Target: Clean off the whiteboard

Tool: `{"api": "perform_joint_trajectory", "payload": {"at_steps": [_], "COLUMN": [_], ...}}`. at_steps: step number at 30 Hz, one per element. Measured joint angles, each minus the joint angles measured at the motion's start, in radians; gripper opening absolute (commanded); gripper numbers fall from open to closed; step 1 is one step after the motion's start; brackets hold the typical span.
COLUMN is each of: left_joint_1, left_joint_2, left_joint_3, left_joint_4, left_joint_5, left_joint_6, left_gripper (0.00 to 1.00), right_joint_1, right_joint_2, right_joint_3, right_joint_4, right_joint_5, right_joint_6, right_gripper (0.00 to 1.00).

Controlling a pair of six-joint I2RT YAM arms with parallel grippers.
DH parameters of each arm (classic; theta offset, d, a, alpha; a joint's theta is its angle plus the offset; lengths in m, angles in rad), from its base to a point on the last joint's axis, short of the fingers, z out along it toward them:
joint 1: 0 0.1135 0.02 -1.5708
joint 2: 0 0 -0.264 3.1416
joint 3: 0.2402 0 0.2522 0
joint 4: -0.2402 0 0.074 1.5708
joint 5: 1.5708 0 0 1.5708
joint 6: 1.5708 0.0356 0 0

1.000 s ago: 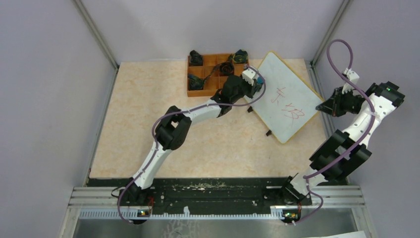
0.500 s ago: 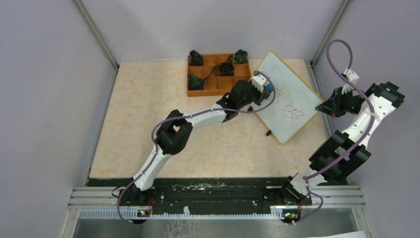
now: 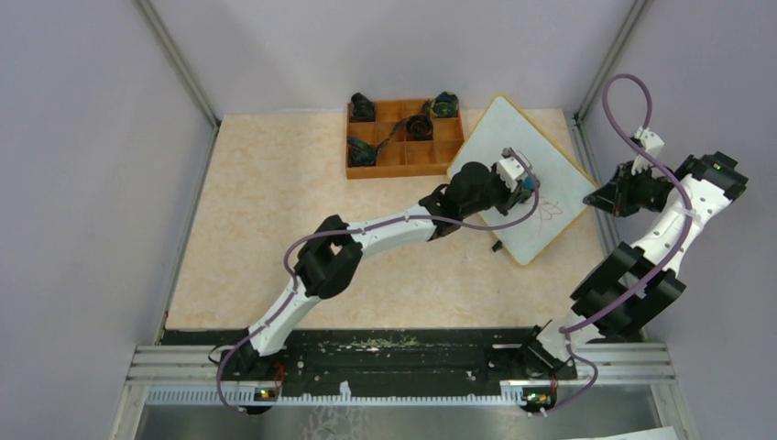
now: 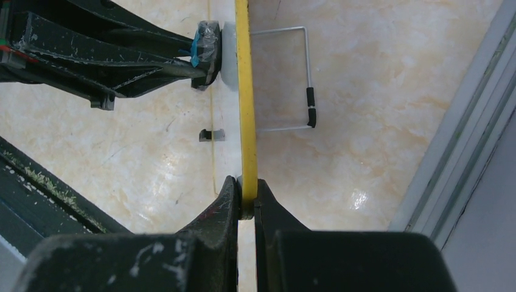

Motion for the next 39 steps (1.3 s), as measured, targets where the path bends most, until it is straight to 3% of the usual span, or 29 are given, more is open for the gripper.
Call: {"api": "perform_joint_trajectory", "payload": {"at_steps": [22, 39], "left_joint_1": [0.184, 0.01], "left_joint_2": [0.028, 0.037], "left_joint_3": [0.083, 0.125], "left_joint_4": [-0.062, -0.053], "left_joint_5": [0.021, -0.061], "left_joint_6": [0.014, 0.097], "left_gripper": [0.03, 0.03], "right_joint_1": [0.012, 0.013], "right_joint_2": [-0.006, -0.006], "right_joint_3": [-0.012, -0.012], "right_joint_4": [0.015, 0.028], "right_joint_5": [-0.028, -0.002], "right_joint_6": [-0.003, -0.001], "right_gripper": [0.0, 0.0]}}
